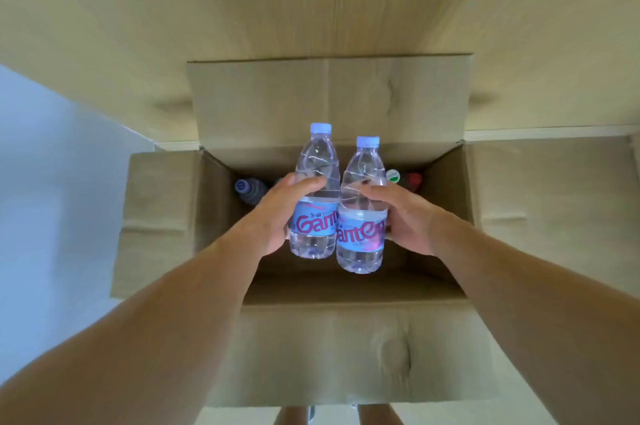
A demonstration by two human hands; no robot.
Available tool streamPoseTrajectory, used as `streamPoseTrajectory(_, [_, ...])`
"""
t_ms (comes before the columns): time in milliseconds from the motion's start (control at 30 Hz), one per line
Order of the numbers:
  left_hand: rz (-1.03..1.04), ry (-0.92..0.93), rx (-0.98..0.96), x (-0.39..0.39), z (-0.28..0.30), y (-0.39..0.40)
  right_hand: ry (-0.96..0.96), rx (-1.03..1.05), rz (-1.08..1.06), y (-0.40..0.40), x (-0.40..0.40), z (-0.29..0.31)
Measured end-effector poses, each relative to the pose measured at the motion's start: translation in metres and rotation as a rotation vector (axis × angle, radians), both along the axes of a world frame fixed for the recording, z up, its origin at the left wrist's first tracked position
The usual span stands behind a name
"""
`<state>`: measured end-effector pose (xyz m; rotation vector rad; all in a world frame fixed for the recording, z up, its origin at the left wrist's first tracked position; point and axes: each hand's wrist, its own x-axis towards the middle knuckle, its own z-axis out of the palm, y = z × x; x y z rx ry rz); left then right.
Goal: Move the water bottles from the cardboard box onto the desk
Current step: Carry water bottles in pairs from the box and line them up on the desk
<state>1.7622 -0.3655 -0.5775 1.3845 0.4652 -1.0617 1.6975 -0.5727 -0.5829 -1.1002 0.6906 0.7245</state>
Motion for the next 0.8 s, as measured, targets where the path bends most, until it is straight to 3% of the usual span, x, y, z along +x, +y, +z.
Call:
streamPoseTrajectory(167, [0.036,-0.094,-0.066,0.016,0.115,-0.025,-0.091,0.022,-0.085,-0.012,0.025,0.114])
streamPoseTrajectory(367, [-0.062,-0.275,-0.121,0.034,0.258,-0.046,-0.216,0.021,-0.131,-0.032,0.042,0.255])
streamPoseTrajectory(600, [-0.119,-0.355,-0.116,0.031,0.412,-0.068,-0.363,0.061,-0.216,-0.054,0.029,0.414])
streamPoseTrajectory(800, [-0.105,-0.405,-0.149,0.024,0.482,-0.088,-0.518,0.078,-0.217,-0.081,0.015,0.475])
